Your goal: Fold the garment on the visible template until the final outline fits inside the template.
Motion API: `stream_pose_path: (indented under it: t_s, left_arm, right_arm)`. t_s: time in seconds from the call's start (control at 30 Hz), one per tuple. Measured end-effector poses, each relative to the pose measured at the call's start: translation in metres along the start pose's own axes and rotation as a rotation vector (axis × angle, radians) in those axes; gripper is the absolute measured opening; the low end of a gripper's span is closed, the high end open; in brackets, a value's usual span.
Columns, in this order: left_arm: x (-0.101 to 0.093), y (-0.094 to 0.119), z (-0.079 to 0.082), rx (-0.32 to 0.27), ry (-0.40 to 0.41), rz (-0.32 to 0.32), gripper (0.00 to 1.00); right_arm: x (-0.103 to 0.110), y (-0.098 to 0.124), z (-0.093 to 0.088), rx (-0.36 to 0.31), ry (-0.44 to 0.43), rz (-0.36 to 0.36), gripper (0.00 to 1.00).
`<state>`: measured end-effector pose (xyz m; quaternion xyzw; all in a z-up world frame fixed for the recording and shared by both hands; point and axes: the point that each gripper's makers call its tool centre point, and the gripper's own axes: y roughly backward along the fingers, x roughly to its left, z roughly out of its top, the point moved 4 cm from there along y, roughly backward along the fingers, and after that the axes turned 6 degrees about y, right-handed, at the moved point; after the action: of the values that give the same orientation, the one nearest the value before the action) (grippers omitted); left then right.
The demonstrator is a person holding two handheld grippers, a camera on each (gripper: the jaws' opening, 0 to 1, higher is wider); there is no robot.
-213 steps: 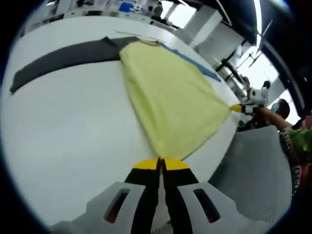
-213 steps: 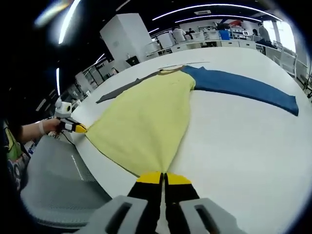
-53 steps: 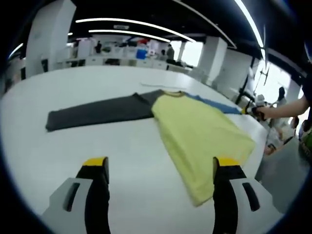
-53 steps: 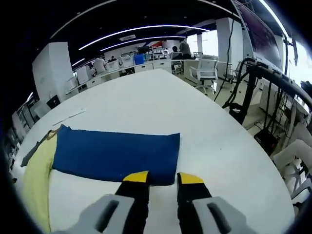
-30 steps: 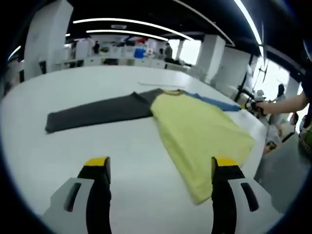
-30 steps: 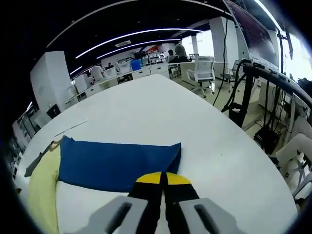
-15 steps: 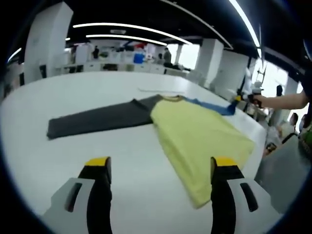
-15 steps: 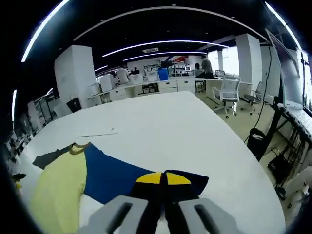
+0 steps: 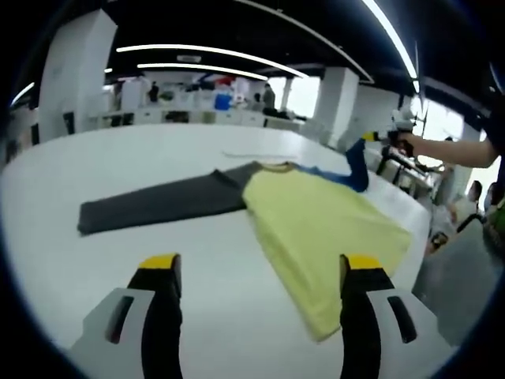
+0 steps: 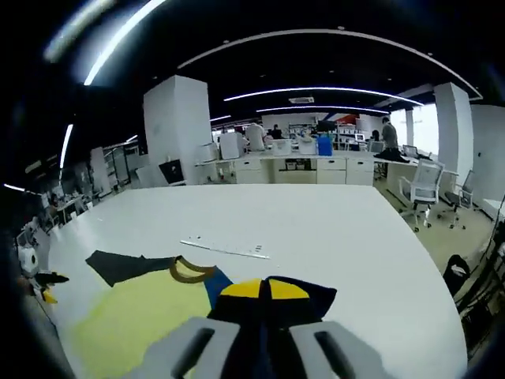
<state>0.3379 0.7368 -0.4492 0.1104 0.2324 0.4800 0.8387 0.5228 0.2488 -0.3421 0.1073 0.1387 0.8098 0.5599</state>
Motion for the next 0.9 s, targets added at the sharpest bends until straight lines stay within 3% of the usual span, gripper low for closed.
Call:
stream_pose_path:
  t_s: [0.13,0.3,0.47,0.9]
  left_arm:
    - [-0.001,0.0,0.001,-0.004,0.002,-0.002,0.78]
    - [0.006,0.0,-0.001,-0.002,-0.002,-0.007,0.78]
    - [0.013,0.001,-0.001,-0.012,0.004,-0.009,0.78]
    - [0.009,0.001,-0.005,-0.004,0.004,-0.023,0.77]
  right_arm:
    - [0.013,-0.018,0.017,-0.032,-0.009,0.054,0.0]
    - [0.057,-0.03,0.03,-0.062,-0.012,0.132,0.0]
    - [0.082,-0.043,0.038,-0.076,-0.01,0.199,0.0]
    - [0.155,-0.069,0.037,-0.066,0.001,0.348,0.0]
